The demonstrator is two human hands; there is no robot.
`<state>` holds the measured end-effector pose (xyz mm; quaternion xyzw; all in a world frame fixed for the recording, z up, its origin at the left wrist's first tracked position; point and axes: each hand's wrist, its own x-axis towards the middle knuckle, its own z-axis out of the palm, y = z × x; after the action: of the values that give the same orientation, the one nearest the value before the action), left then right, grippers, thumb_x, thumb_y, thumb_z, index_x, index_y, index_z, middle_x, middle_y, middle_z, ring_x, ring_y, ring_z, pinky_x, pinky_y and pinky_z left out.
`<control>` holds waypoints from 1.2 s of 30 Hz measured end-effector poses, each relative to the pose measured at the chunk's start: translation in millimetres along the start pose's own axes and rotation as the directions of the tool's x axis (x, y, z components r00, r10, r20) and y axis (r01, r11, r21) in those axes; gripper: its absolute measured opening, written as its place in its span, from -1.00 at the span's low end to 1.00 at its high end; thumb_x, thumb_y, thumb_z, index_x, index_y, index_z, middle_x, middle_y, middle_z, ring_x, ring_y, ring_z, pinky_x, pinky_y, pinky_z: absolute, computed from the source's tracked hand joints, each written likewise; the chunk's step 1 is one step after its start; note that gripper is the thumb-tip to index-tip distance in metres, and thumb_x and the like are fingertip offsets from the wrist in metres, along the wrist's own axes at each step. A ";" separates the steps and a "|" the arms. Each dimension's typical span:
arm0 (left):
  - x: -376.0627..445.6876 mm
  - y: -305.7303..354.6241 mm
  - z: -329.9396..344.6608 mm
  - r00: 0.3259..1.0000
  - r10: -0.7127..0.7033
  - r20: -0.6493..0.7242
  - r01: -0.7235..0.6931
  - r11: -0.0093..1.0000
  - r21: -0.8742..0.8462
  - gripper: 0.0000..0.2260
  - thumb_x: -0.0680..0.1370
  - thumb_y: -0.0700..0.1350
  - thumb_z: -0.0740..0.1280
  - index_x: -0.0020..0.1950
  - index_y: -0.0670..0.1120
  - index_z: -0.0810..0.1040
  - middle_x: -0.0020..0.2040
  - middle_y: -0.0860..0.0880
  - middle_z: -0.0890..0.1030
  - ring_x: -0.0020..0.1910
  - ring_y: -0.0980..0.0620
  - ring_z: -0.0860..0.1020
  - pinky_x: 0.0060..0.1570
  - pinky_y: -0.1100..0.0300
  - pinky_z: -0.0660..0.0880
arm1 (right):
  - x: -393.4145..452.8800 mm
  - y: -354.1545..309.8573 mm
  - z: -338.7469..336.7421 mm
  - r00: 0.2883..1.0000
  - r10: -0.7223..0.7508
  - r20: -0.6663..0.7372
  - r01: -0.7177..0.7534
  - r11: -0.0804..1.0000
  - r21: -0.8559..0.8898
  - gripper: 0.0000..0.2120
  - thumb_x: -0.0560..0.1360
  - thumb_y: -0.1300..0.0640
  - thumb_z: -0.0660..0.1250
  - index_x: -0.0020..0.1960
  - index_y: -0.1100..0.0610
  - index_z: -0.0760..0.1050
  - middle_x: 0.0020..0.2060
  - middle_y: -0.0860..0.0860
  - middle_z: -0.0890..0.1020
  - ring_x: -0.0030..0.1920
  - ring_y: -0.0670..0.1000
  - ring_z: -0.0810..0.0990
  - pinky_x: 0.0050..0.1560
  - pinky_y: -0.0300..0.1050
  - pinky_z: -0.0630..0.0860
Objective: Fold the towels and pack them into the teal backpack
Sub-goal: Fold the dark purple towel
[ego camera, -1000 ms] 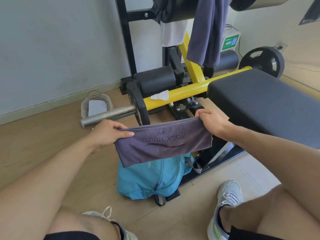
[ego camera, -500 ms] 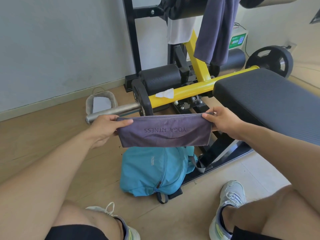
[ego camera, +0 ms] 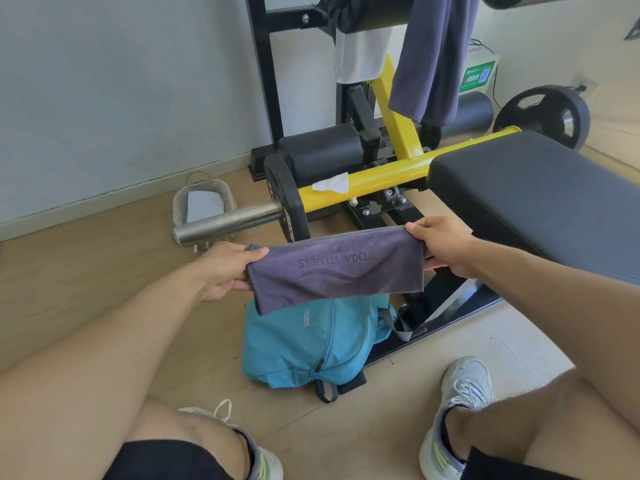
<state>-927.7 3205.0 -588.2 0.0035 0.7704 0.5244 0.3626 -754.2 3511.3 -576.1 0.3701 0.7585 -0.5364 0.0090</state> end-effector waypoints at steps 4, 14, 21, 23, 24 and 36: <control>-7.2 7.9 10.4 0.997 0.056 -0.054 -0.056 0.998 0.001 -0.81 0.64 -0.13 0.36 0.18 -0.22 0.60 -0.01 -0.16 0.72 -0.07 -0.07 0.69 -0.23 0.09 0.61 | -4.0 -6.2 12.3 0.999 -0.020 -0.028 0.019 0.999 -0.040 -0.80 0.70 0.01 0.20 0.04 0.09 0.52 -0.04 0.12 0.68 -0.06 0.09 0.70 -0.15 -0.02 0.67; -42.8 28.7 75.9 0.982 0.184 0.035 -0.187 0.973 0.135 -0.75 0.72 -0.11 0.22 0.15 -0.22 0.64 -0.12 -0.11 0.69 -0.22 0.04 0.65 -0.42 0.20 0.62 | -39.3 -31.4 75.8 0.979 -0.203 -0.002 0.200 0.969 -0.143 -0.85 0.63 0.03 0.31 0.01 0.12 0.54 -0.24 0.09 0.73 -0.39 0.08 0.73 -0.19 0.06 0.72; -58.4 30.0 89.3 0.976 0.181 0.120 -0.192 0.977 0.089 -0.72 0.73 -0.14 0.17 0.01 -0.19 0.64 -0.09 -0.20 0.72 -0.18 -0.02 0.71 -0.30 0.08 0.69 | -56.7 -41.1 91.8 0.965 -0.263 0.004 0.263 0.964 -0.031 -0.83 0.58 0.05 0.41 -0.03 0.16 0.56 -0.23 0.11 0.71 -0.37 0.09 0.73 -0.29 0.07 0.71; -61.6 30.5 90.0 0.977 0.169 0.132 -0.179 0.981 0.072 -0.72 0.73 -0.15 0.16 -0.01 -0.17 0.63 -0.08 -0.22 0.71 -0.14 -0.07 0.70 -0.27 0.05 0.69 | -58.7 -40.8 92.2 0.966 -0.259 0.025 0.259 0.966 -0.010 -0.82 0.55 0.06 0.45 -0.02 0.17 0.57 -0.22 0.10 0.71 -0.33 0.07 0.74 -0.30 0.05 0.71; -62.8 30.8 90.2 0.978 0.159 0.135 -0.169 0.983 0.065 -0.72 0.73 -0.15 0.15 0.00 -0.18 0.63 -0.08 -0.23 0.70 -0.12 -0.10 0.70 -0.26 0.04 0.70 | -59.1 -40.0 92.5 0.965 -0.259 0.035 0.259 0.966 -0.011 -0.82 0.54 0.07 0.47 -0.01 0.17 0.58 -0.22 0.09 0.71 -0.31 0.06 0.74 -0.29 0.04 0.71; -67.8 39.5 87.1 0.969 0.078 0.233 -0.062 0.995 -0.074 -0.66 0.65 -0.18 0.09 0.14 -0.31 0.61 0.03 -0.28 0.71 -0.11 -0.15 0.67 -0.03 0.00 0.68 | -64.0 -38.0 91.6 0.925 -0.371 0.084 0.379 0.882 -0.281 -0.55 0.34 -0.07 0.60 0.15 0.00 0.55 -0.08 -0.13 0.63 -0.09 -0.11 0.62 -0.09 -0.17 0.59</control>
<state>-843.6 3266.8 -534.8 0.0809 0.7038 0.5578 0.4324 -764.6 3395.1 -558.1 0.2037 0.8861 -0.4152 -0.0299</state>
